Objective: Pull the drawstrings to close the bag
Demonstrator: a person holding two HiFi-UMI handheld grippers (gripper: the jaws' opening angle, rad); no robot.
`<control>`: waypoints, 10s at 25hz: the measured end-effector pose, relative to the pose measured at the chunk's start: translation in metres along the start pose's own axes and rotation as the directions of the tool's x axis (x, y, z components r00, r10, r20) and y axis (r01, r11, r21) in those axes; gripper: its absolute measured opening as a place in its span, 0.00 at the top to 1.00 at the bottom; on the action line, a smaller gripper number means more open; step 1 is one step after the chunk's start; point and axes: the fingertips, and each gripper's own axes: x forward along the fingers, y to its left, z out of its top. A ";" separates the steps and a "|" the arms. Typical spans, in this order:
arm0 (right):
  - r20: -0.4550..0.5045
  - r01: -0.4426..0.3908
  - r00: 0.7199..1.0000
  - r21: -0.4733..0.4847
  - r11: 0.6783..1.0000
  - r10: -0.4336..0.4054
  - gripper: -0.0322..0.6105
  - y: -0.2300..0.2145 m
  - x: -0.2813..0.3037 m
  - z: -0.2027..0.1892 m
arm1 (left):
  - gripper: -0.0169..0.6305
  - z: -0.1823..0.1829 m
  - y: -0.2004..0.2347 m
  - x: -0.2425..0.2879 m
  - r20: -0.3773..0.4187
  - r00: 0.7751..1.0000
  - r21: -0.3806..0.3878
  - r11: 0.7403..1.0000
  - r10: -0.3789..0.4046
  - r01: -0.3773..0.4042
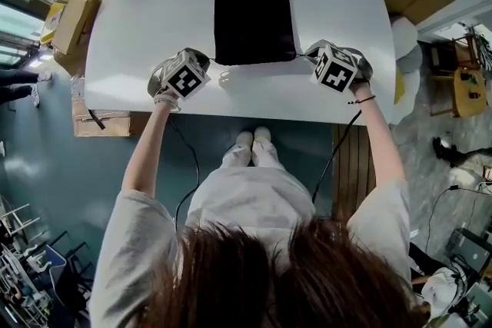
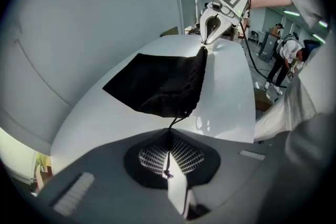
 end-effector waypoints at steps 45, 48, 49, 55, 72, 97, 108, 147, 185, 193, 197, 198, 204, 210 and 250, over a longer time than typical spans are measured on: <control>0.119 0.337 0.937 -0.045 0.940 -0.330 0.93 -0.112 -0.128 0.061 | 0.97 0.107 0.107 -0.142 0.279 0.889 0.016 0.924 0.362 -0.382; 0.135 0.365 0.924 -0.042 0.930 -0.357 0.93 -0.118 -0.138 0.066 | 0.97 0.113 0.112 -0.152 0.297 0.875 0.008 0.915 0.383 -0.403; 0.141 0.375 0.920 -0.041 0.926 -0.366 0.93 -0.120 -0.142 0.067 | 0.97 0.115 0.113 -0.156 0.304 0.869 0.005 0.911 0.391 -0.412; 0.176 0.423 0.894 -0.021 0.906 -0.413 0.93 -0.130 -0.161 0.078 | 0.97 0.123 0.121 -0.174 0.328 0.839 0.007 0.887 0.434 -0.462; 0.249 0.543 0.811 0.019 0.840 -0.530 0.93 -0.147 -0.207 0.093 | 0.97 0.146 0.134 -0.227 0.430 0.729 -0.056 0.822 0.532 -0.567; 0.327 0.645 0.711 0.049 0.762 -0.623 0.93 -0.154 -0.267 0.107 | 0.97 0.171 0.137 -0.286 0.504 0.600 -0.121 0.739 0.621 -0.663; 0.354 0.678 0.665 0.084 0.730 -0.658 0.93 -0.160 -0.277 0.114 | 0.97 0.173 0.140 -0.304 0.537 0.539 -0.162 0.706 0.649 -0.689; 0.290 0.742 0.577 0.204 0.638 -0.763 0.93 -0.180 -0.277 0.097 | 0.97 0.155 0.149 -0.292 0.520 0.571 -0.311 0.763 0.636 -0.567; 0.250 0.686 0.486 0.485 0.542 -0.838 0.93 -0.195 -0.267 0.090 | 0.97 0.132 0.170 -0.278 0.491 0.564 -0.494 0.745 0.664 -0.448; 0.242 0.661 0.463 0.547 0.514 -0.853 0.93 -0.197 -0.267 0.084 | 0.97 0.130 0.169 -0.276 0.489 0.560 -0.514 0.740 0.669 -0.434; 0.232 0.652 0.454 0.572 0.498 -0.860 0.93 -0.199 -0.268 0.083 | 0.97 0.129 0.171 -0.275 0.490 0.560 -0.518 0.740 0.668 -0.429; 0.230 0.649 0.452 0.578 0.494 -0.862 0.93 -0.199 -0.268 0.083 | 0.97 0.129 0.171 -0.275 0.490 0.559 -0.520 0.739 0.669 -0.428; 0.220 0.637 0.442 0.605 0.478 -0.869 0.93 -0.201 -0.268 0.079 | 0.97 0.129 0.171 -0.275 0.491 0.556 -0.527 0.737 0.671 -0.423; 0.220 0.632 0.429 0.619 0.465 -0.876 0.93 -0.204 -0.273 0.077 | 0.97 0.130 0.172 -0.277 0.496 0.549 -0.540 0.734 0.672 -0.410; 0.213 0.575 0.375 0.710 0.406 -0.902 0.93 -0.208 -0.282 0.070 | 0.97 0.122 0.181 -0.280 0.514 0.528 -0.584 0.727 0.676 -0.361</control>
